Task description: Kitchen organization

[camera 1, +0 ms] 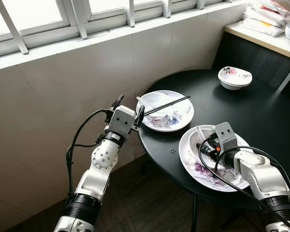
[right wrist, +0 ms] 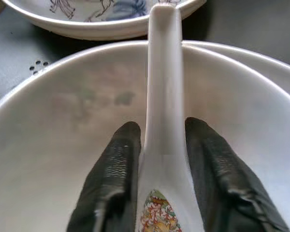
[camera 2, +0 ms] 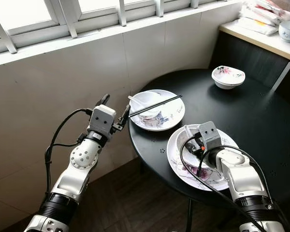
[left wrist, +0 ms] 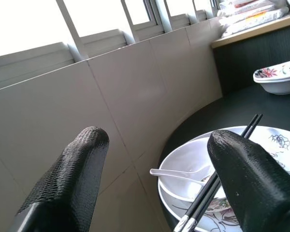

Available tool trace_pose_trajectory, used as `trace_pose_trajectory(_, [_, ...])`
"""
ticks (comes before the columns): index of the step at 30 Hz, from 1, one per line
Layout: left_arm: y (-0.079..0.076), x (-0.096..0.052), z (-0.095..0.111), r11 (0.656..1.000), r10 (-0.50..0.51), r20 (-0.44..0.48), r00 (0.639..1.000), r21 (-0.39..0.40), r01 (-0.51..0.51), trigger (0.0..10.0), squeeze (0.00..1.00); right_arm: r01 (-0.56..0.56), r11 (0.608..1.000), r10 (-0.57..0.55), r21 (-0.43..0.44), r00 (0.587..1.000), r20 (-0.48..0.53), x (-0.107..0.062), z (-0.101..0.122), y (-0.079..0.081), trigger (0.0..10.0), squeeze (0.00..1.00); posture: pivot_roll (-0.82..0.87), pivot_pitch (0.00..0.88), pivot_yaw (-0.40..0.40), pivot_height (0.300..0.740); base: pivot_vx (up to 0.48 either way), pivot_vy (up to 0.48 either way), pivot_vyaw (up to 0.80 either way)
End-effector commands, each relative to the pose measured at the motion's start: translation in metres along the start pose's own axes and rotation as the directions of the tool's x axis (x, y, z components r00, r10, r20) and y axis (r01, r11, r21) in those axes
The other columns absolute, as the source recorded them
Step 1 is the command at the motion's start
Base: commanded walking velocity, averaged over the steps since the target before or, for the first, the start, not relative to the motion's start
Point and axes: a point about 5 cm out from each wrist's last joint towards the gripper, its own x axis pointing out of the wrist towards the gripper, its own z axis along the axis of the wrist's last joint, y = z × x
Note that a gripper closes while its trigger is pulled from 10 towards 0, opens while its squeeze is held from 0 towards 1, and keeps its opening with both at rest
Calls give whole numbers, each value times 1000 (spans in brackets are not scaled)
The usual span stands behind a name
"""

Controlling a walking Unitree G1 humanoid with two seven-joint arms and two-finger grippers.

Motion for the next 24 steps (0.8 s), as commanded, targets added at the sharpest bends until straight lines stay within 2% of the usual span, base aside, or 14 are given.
trace_pose_trajectory(1, [1, 2, -1, 1000, -4, -6, 1000, 10, 4, 10000, 0, 13, 1000, -13, 24, 1000, -7, 2, -4, -1, 0, 0, -151, 0, 15, 740, 0, 0, 0])
trace_pose_trajectory(3, [1, 2, -2, 1000, -4, -8, 1000, 9, 4, 10000, 0, 26, 1000, -26, 15, 1000, 14, 2, -1, -1, 0, 0, -150, 0, 13, 740, 0, 0, 0])
trace_pose_trajectory(5, [0, 2, -2, 1000, -5, -10, 1000, 9, 5, 10000, 0, 49, 998, -48, -34, 998, 43, 2, 4, -1, 0, 0, -150, 0, 13, 740, 0, 0, 0])
trace_pose_trajectory(6, [0, 2, -2, 1000, -5, -11, 1000, 9, 5, 10000, 0, 101, 989, -93, -110, 993, 74, 1, 10, -3, 0, 0, -150, 0, 11, 740, 0, 0, 0])
trace_pose_trajectory(8, [0, 1, -2, 1000, -5, -11, 1000, 9, 5, 10000, 0, 123, 983, -111, -135, 990, 91, 1, 13, -4, 0, 0, -150, 0, 11, 740, 0, 0, 0])
trace_pose_trajectory(9, [0, 1, -3, 1000, -4, -12, 1000, 9, 4, 10000, 0, 151, 978, -132, -143, 982, 132, 0, 21, -3, 0, 0, -150, 0, 11, 740, 0, 0, 0])
trace_pose_trajectory(11, [0, 1, -3, 1000, -4, -12, 1000, 8, 4, 10000, 0, 176, 974, -150, -146, 974, 168, -1, 28, -3, 0, 0, -150, 0, 11, 740, 0, 0, 0])
trace_pose_trajectory(12, [0, 1, -3, 1000, -4, -12, 1000, 8, 4, 10000, 0, 230, 962, -191, -145, 951, 242, -3, 41, -4, 0, 0, -147, 0, 11, 740, 0, 0, 0])
trace_pose_trajectory(15, [0, 1, -2, 1000, -3, -12, 1000, 7, 3, 10000, 0, 286, 947, -224, -145, 914, 339, -7, 56, -3, 0, 0, -145, 0, 10, 740, 0, 0, 0])
trace_pose_trajectory(19, [0, 1, -2, 1000, 1, -11, 1000, 4, -1, 10000, 0, 308, 942, -219, -134, 866, 449, -12, 73, 5, 0, 0, -144, 0, 7, 740, 0, 0, 0])
trace_pose_trajectory(20, [0, 1, -2, 1000, 1, -11, 1000, 4, -1, 10000, 0, 308, 942, -219, -134, 866, 449, -12, 73, 5, 0, 0, -144, 0, 7, 740, 0, 0, 0])
trace_pose_trajectory(22, [1, 1, -2, 1000, 5, -10, 1000, 1, -5, 10000, 0, 316, 939, -208, -134, 835, 509, -15, 80, 13, 0, 0, -144, 0, 7, 740, 0, 0, 0])
trace_pose_trajectory(24, [1, 1, -2, 1000, 5, -10, 1000, 1, -5, 10000, 0, 318, 938, -202, -137, 824, 530, -15, 82, 15, 0, 0, -144, 0, 7, 740, 0, 0, 0])
